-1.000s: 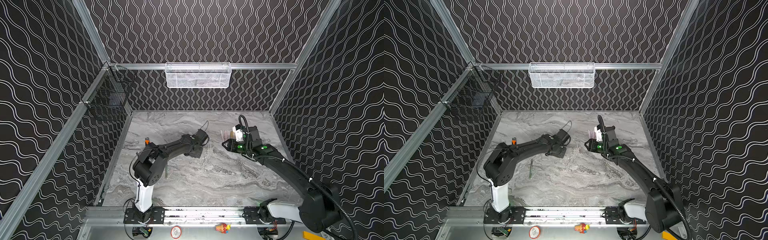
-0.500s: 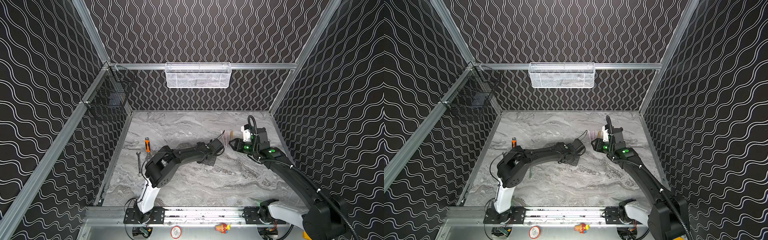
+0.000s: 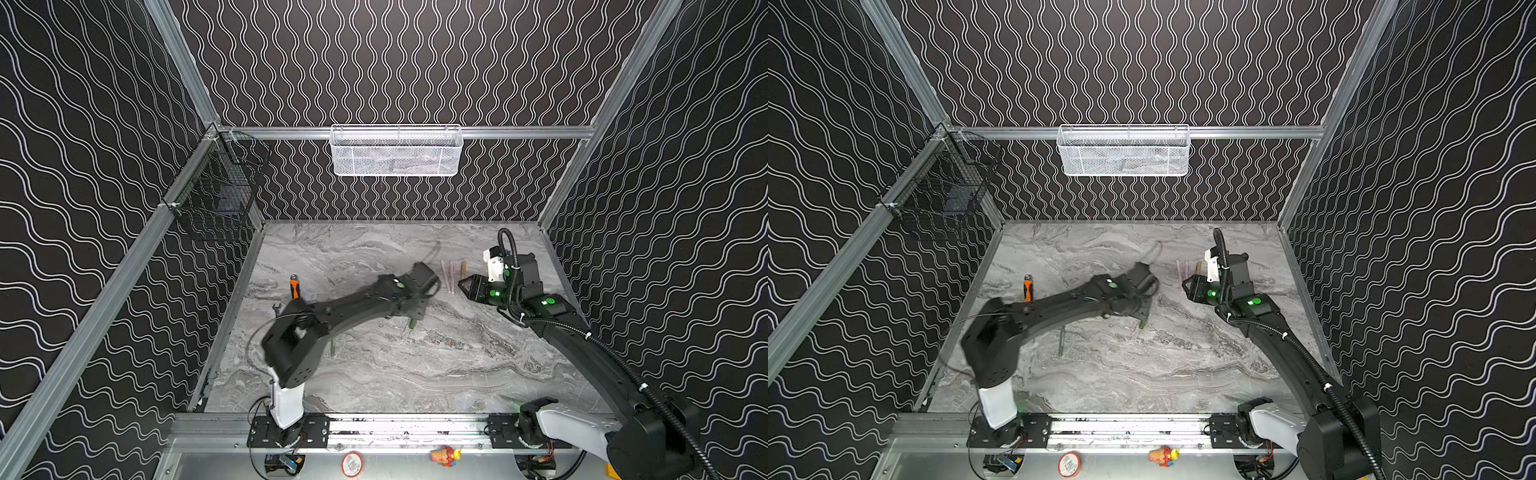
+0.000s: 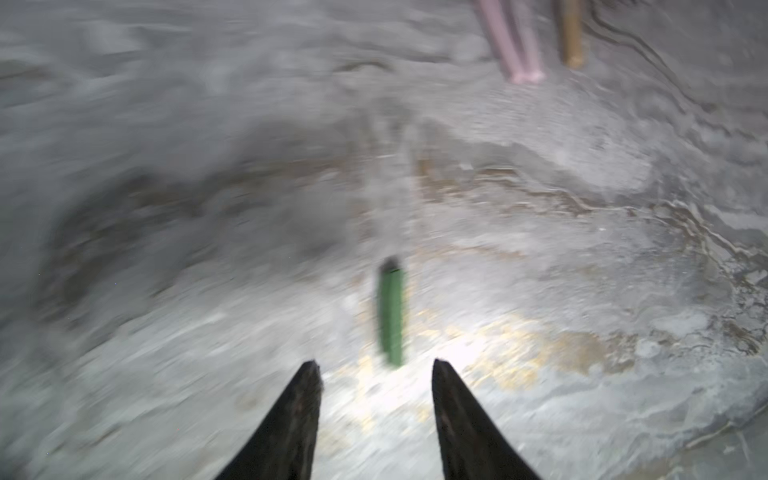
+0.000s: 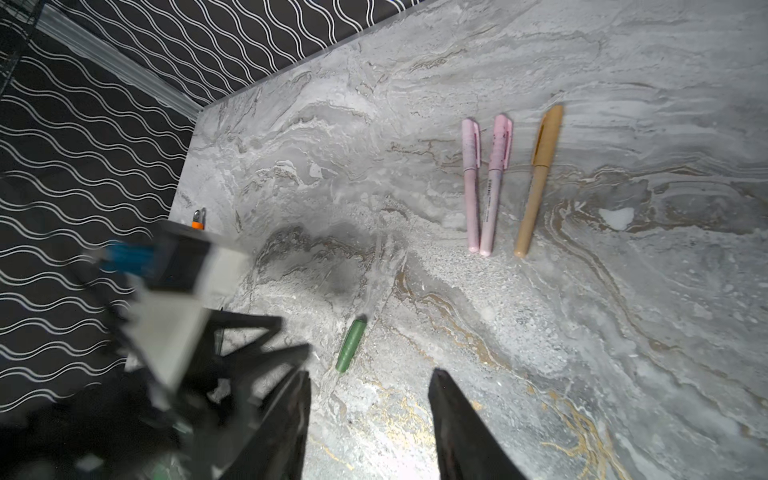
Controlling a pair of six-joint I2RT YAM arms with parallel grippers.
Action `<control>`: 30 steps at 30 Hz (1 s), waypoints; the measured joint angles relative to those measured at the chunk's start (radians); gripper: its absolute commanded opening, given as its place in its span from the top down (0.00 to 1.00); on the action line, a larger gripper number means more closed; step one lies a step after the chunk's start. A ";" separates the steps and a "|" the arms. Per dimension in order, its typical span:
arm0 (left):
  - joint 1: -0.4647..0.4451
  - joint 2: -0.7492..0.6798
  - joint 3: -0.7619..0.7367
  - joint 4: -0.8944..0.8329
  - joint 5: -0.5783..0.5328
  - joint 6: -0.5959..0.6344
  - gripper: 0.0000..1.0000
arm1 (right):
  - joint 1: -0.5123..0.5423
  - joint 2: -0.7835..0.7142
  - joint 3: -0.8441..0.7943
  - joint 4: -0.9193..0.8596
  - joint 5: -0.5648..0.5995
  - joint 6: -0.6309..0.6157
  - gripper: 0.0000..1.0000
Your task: Insert the pens into the pen caps
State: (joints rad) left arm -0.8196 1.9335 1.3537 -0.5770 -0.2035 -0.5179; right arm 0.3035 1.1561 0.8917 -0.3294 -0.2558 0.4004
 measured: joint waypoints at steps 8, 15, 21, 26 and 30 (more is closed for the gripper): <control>0.261 -0.354 -0.393 -0.027 -0.019 -0.027 0.55 | 0.007 0.022 -0.037 0.034 -0.073 0.029 0.56; 0.339 -0.368 -0.546 -0.045 -0.012 -0.054 0.57 | 0.027 0.050 -0.025 0.067 -0.105 0.034 0.56; 0.352 -0.320 -0.567 -0.029 -0.019 -0.055 0.63 | 0.029 0.051 -0.025 0.070 -0.117 0.036 0.56; 0.353 -0.303 -0.607 -0.004 -0.005 -0.059 0.67 | 0.032 0.053 -0.027 0.081 -0.123 0.037 0.56; 0.353 -0.306 -0.626 0.016 0.002 -0.078 0.69 | 0.042 0.058 -0.027 0.089 -0.123 0.041 0.56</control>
State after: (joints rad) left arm -0.4667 1.6272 0.7273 -0.5606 -0.2012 -0.5957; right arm 0.3450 1.2137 0.8646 -0.2401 -0.3790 0.4412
